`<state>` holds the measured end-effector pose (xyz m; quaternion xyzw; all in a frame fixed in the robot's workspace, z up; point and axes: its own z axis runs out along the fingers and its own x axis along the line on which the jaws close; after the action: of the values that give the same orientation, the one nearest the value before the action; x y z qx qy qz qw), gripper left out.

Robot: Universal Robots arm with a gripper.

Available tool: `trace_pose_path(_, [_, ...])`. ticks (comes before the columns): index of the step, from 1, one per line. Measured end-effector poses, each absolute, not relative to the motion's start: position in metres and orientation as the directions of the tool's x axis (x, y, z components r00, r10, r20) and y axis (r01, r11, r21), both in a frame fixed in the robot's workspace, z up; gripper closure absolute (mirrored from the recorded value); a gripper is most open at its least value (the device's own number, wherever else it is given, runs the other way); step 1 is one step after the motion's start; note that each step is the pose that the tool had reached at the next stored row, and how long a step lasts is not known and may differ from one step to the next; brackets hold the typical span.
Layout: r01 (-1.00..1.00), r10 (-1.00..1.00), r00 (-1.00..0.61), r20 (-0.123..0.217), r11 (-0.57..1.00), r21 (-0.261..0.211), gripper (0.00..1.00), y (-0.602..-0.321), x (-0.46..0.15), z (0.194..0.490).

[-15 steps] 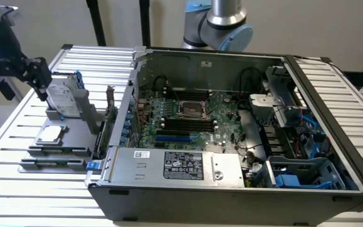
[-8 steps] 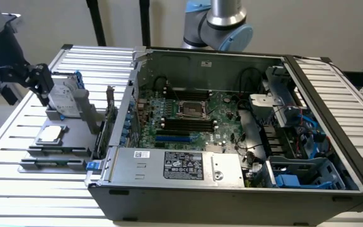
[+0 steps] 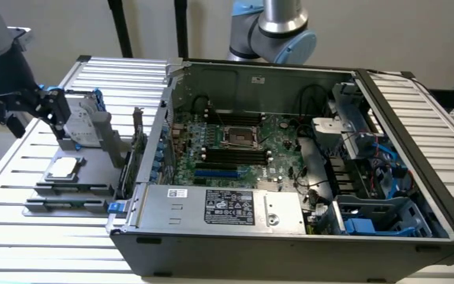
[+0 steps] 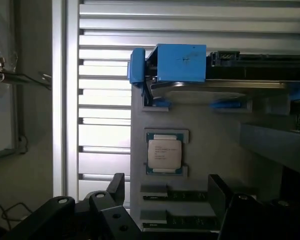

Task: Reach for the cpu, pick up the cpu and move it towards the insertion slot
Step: 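Pick up the cpu and move it towards the insertion slot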

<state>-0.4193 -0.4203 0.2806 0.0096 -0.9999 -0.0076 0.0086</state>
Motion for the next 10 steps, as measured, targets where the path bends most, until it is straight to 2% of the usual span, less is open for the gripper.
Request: trace_pose_path(10, [-0.019,-0.019,-1.0,0.017,1.0,0.015,0.24,-0.422,-0.417,0.262])
